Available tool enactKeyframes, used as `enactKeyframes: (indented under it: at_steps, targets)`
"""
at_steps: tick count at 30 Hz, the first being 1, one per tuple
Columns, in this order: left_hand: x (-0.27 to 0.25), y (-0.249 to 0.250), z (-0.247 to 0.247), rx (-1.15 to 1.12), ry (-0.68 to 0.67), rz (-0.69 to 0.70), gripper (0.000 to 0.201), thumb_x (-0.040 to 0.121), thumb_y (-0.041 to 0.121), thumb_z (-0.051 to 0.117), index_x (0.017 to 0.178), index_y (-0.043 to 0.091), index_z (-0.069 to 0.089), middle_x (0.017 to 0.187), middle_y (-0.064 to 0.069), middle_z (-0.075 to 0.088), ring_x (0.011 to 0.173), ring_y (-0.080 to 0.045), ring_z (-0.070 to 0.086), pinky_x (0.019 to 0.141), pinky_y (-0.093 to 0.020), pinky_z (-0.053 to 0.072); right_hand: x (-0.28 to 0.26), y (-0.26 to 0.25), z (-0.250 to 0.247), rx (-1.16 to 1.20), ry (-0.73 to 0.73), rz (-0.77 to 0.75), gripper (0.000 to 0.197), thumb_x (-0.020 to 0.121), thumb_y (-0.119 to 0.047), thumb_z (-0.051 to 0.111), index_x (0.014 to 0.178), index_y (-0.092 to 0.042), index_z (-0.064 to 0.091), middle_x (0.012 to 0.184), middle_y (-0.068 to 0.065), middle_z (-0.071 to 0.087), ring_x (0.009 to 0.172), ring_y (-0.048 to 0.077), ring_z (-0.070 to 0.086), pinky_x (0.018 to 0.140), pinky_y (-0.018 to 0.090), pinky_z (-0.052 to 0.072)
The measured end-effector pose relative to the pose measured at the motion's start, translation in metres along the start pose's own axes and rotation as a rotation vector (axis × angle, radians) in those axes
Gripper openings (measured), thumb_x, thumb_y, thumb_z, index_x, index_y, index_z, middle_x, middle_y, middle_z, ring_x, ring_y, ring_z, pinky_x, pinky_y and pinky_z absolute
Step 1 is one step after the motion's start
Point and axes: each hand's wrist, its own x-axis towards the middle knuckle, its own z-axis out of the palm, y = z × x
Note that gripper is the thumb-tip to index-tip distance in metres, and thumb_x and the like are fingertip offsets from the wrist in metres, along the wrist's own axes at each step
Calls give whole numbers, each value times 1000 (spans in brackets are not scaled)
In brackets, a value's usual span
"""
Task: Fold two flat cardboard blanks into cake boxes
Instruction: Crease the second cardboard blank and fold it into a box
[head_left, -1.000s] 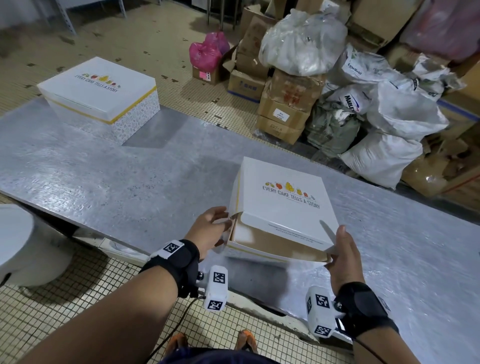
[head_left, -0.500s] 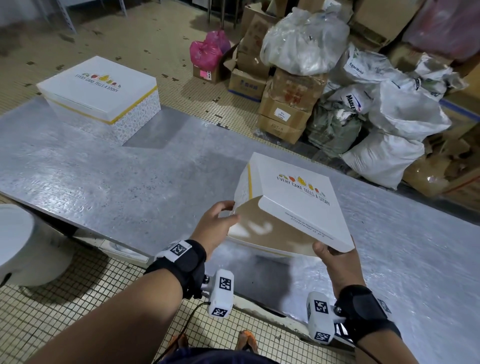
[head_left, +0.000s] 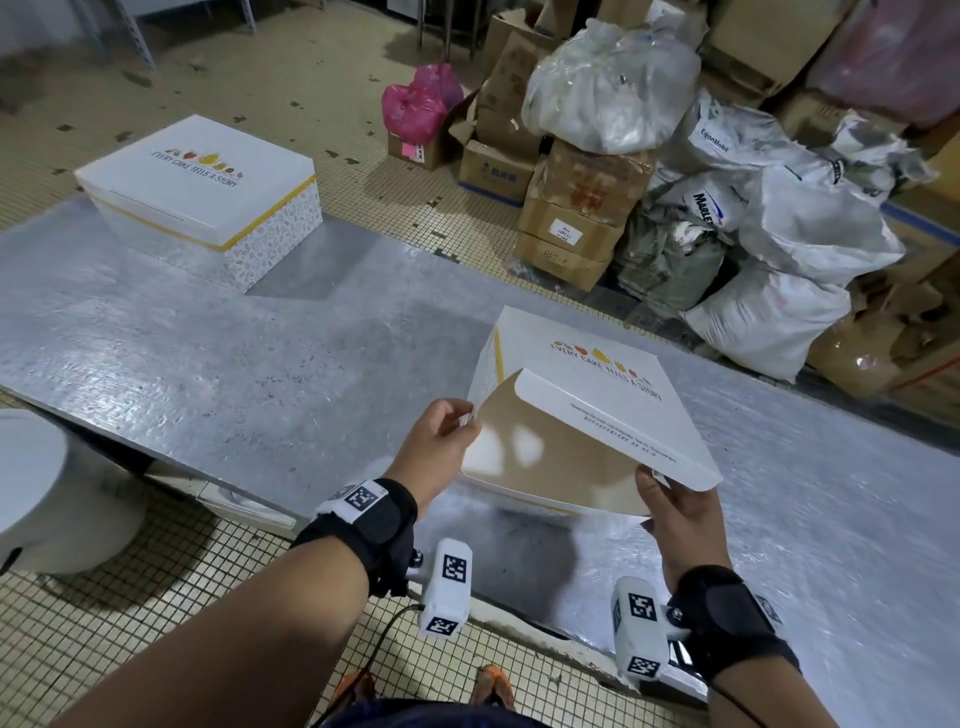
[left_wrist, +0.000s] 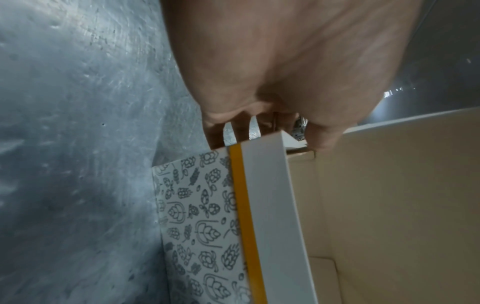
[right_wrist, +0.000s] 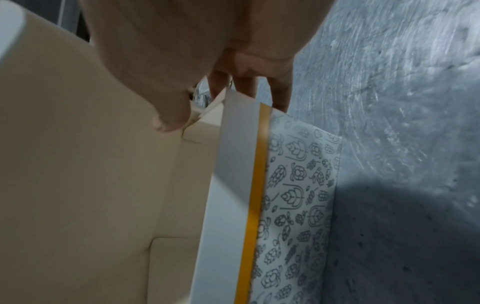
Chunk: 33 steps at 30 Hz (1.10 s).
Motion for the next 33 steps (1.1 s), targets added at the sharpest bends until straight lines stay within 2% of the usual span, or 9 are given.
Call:
enactKeyframes:
  at_steps: [5, 7, 11, 15, 19, 24, 28, 31, 33]
  targets:
    - [1, 3, -1, 42, 6, 14, 26, 101, 36, 54, 126, 29, 57, 117, 8, 67, 105, -8, 64, 78, -19, 45, 4, 5, -1, -67, -23, 19, 32, 98, -19, 61, 126, -33, 53, 114, -10, 69, 103, 10, 63, 82, 31, 47]
    - [1, 6, -3, 69, -9, 25, 25, 102, 39, 50, 125, 30, 55, 112, 7, 66, 98, -10, 62, 76, -19, 45, 7, 6, -2, -134, -6, 33, 12, 102, -16, 52, 106, -25, 58, 96, -16, 67, 89, 14, 60, 73, 29, 45]
    - [3, 9, -2, 135, -53, 42, 25, 104, 42, 42, 124, 27, 44, 105, 6, 58, 84, -13, 51, 73, -24, 44, 8, -1, 5, -203, 53, 60, 28, 105, -19, 43, 77, -20, 49, 58, -21, 51, 60, 2, 47, 64, 29, 40]
    - [8, 10, -3, 190, -47, 36, 29, 104, 46, 39, 126, 28, 45, 114, 8, 60, 95, -6, 56, 77, -21, 43, 12, -1, 6, -224, 53, 90, 27, 105, -25, 38, 79, -20, 41, 67, -9, 40, 63, 12, 38, 65, 31, 34]
    - [5, 15, -2, 238, -68, 35, 32, 103, 48, 38, 123, 25, 49, 96, 10, 54, 81, -2, 51, 66, -19, 40, 13, -2, 9, -220, 51, 107, 38, 105, -28, 34, 68, -27, 34, 59, -17, 35, 57, 6, 31, 66, 31, 28]
    - [4, 16, -4, 217, -79, 23, 31, 103, 54, 33, 120, 30, 42, 86, 17, 43, 73, -1, 41, 66, -22, 38, 18, 5, 9, -190, 33, 172, 43, 84, -72, 33, 102, -34, 33, 109, -10, 38, 96, 11, 38, 87, 33, 36]
    - [6, 18, -7, 248, -100, 34, 37, 102, 55, 33, 130, 32, 39, 104, 28, 45, 87, 9, 45, 71, -18, 39, 20, 7, 11, -214, 39, 201, 58, 72, -80, 29, 107, -33, 29, 111, -10, 37, 99, 12, 37, 95, 34, 33]
    - [13, 13, -8, 350, -132, 45, 49, 99, 58, 39, 142, 34, 38, 130, 9, 56, 110, -6, 57, 77, -20, 42, 18, 7, 13, -235, 43, 200, 41, 83, -73, 27, 98, -35, 35, 90, -20, 37, 93, 10, 35, 93, 32, 31]
    - [16, 11, -9, 469, -158, 29, 53, 98, 61, 39, 145, 35, 38, 124, -9, 61, 108, -23, 62, 76, -27, 45, 18, 8, 13, -237, 45, 181, 38, 89, -70, 27, 95, -37, 45, 95, -18, 48, 97, 11, 44, 101, 32, 33]
